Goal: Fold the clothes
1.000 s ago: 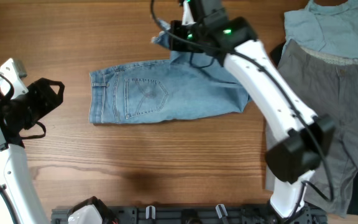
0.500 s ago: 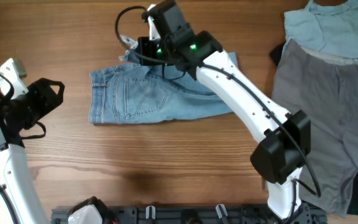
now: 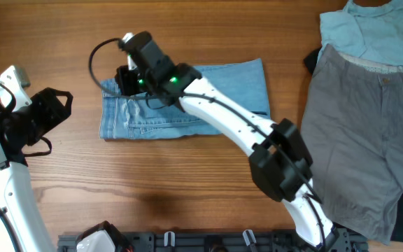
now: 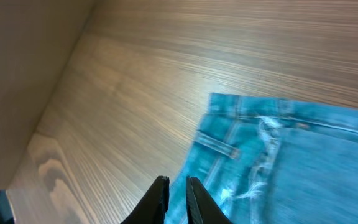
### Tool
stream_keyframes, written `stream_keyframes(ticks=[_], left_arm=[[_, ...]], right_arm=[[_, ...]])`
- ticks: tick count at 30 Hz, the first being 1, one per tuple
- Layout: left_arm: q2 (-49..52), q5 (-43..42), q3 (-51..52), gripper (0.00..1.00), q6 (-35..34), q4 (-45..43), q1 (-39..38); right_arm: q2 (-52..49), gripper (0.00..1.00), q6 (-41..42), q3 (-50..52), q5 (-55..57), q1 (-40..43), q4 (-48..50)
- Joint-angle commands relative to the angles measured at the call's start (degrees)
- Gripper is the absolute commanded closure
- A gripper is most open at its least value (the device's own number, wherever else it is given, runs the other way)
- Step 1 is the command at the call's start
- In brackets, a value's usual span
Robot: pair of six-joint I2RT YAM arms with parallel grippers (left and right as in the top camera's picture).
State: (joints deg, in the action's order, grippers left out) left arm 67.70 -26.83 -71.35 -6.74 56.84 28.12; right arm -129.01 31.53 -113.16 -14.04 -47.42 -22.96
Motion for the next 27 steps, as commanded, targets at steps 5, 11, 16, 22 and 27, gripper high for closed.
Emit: stream_keyframes(ticks=[5, 11, 16, 22, 27], left_arm=[[-0.11, 0.11, -0.87, 0.44, 0.46, 0.15, 0.04], [1.55, -0.33, -0.87, 0.29, 1.81, 0.46, -5.6], [10.73, 1.31, -0.87, 0.21, 8.07, -2.34, -18.75], [26.45, 4.2, -0.87, 0.07, 11.23, -9.01, -23.43], [38.95, 5.05, -0.87, 0.13, 12.76, -11.63, -22.34]], right_arm=[[-0.66, 0.51, -5.16, -0.74, -5.88, -1.55, 1.44], [7.91, 0.42, -10.64, -0.79, 6.32, 8.83, -15.67], [21.84, 0.43, -10.58, -0.79, 3.1, 22.93, -26.67], [32.06, 0.41, -14.05, -0.79, -0.46, 31.17, -36.65], [31.52, 0.39, -14.01, -0.72, 5.55, 31.65, -46.86]])
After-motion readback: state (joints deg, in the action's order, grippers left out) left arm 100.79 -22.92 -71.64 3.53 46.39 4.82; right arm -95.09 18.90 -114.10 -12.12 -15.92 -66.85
